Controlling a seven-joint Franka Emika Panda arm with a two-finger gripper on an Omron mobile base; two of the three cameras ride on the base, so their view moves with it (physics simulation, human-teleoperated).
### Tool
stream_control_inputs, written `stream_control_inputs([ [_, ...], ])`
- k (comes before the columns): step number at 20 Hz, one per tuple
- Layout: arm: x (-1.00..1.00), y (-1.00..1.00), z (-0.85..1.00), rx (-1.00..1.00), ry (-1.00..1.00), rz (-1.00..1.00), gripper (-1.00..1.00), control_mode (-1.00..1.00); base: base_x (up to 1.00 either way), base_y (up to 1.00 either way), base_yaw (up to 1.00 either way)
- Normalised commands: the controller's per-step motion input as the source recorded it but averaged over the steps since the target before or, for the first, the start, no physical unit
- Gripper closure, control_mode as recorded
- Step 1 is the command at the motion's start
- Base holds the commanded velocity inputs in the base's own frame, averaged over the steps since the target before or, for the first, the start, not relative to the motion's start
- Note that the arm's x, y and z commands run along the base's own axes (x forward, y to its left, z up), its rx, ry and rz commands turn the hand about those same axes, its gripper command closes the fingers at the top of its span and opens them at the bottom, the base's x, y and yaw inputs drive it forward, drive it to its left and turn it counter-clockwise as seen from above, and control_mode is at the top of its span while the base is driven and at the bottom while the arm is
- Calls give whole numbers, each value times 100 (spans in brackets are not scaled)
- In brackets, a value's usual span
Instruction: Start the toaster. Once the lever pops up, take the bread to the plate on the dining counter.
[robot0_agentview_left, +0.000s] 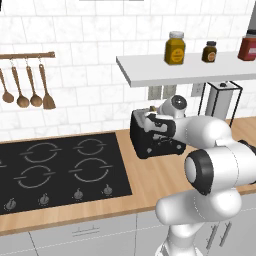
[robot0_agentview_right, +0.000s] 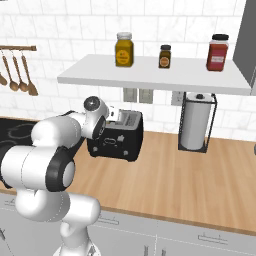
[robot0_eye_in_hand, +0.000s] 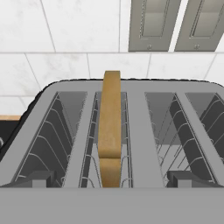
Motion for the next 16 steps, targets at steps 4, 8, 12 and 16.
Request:
stream_control_inputs([
  [4, 0, 0, 0, 0, 0, 0, -100, -100, 0, 0, 0],
  [8, 0, 0, 0, 0, 0, 0, -100, -100, 0, 0, 0],
  [12, 0, 0, 0, 0, 0, 0, -100, -100, 0, 0, 0],
  [16, 0, 0, 0, 0, 0, 0, -100, -100, 0, 0, 0],
])
